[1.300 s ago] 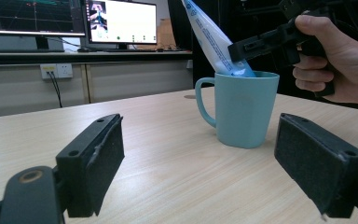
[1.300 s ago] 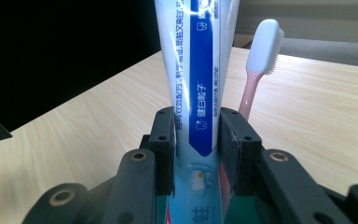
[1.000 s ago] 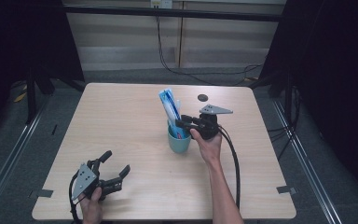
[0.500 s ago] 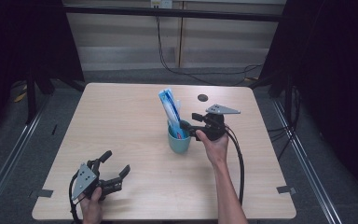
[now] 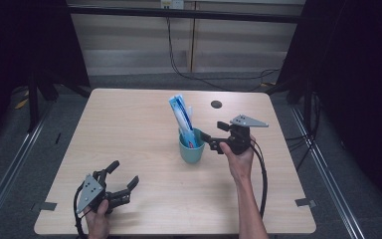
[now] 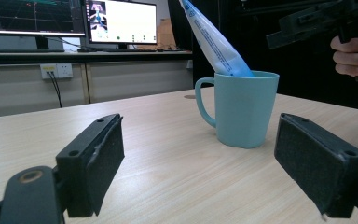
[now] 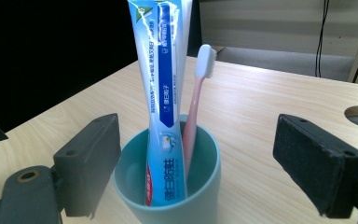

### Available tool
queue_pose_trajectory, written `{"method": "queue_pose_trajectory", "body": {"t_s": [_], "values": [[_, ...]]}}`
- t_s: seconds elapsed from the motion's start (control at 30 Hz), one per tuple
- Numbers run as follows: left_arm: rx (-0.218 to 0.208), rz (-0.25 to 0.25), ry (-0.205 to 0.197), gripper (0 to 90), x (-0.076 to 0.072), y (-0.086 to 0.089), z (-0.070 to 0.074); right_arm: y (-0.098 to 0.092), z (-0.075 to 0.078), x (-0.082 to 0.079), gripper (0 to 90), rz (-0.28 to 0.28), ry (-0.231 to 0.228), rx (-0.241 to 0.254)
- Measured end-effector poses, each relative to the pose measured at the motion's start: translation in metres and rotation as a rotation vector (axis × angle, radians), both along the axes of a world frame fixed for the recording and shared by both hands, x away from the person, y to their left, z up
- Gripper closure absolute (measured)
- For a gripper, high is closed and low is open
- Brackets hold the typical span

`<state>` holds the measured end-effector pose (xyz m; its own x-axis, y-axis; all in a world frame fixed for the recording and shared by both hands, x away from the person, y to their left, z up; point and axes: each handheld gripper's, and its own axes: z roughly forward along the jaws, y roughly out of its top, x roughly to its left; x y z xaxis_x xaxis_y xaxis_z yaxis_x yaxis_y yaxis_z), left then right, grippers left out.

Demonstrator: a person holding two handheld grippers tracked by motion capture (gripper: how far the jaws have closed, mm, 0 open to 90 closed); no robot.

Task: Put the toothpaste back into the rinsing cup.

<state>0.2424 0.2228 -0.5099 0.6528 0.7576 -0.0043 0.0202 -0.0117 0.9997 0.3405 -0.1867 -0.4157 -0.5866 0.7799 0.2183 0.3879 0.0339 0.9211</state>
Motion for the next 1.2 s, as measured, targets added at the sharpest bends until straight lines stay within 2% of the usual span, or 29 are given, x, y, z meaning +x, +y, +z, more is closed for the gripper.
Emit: {"method": "queue_pose_trajectory", "body": {"t_s": [0.23, 0.4, 0.53, 0.63, 0.77, 0.9, 1.1, 1.2], "values": [[-0.001, 0.000, 0.000, 15.7, 0.000, 0.000, 0.000, -0.013, 0.001, -0.011, 14.1, -0.036, -0.028, -0.021], [-0.001, 0.000, 0.000, 15.7, 0.000, 0.000, 0.000, -0.022, -0.005, -0.019, 14.1, -0.073, -0.020, -0.022], [-0.001, 0.000, 0.000, 15.7, 0.000, 0.000, 0.000, -0.027, -0.009, -0.023, 14.2, -0.107, -0.001, -0.051], [0.000, 0.000, 0.000, 15.7, 0.000, 0.000, 0.000, -0.033, -0.012, -0.026, 14.2, -0.132, 0.000, -0.044], [0.000, 0.000, 0.000, 15.7, 0.000, 0.000, 0.000, -0.040, -0.015, -0.033, 14.3, -0.162, 0.007, -0.064], [-0.001, 0.001, -0.001, 15.7, 0.000, 0.000, 0.000, -0.051, -0.019, -0.043, 14.2, -0.200, -0.003, -0.040], [-0.002, 0.000, -0.001, 15.7, 0.000, 0.000, 0.000, -0.062, -0.028, -0.054, 14.3, -0.238, -0.001, -0.047], [-0.001, 0.000, -0.001, 15.7, 0.000, 0.000, 0.000, -0.062, -0.032, -0.059, 14.4, -0.261, -0.007, -0.083]]}}
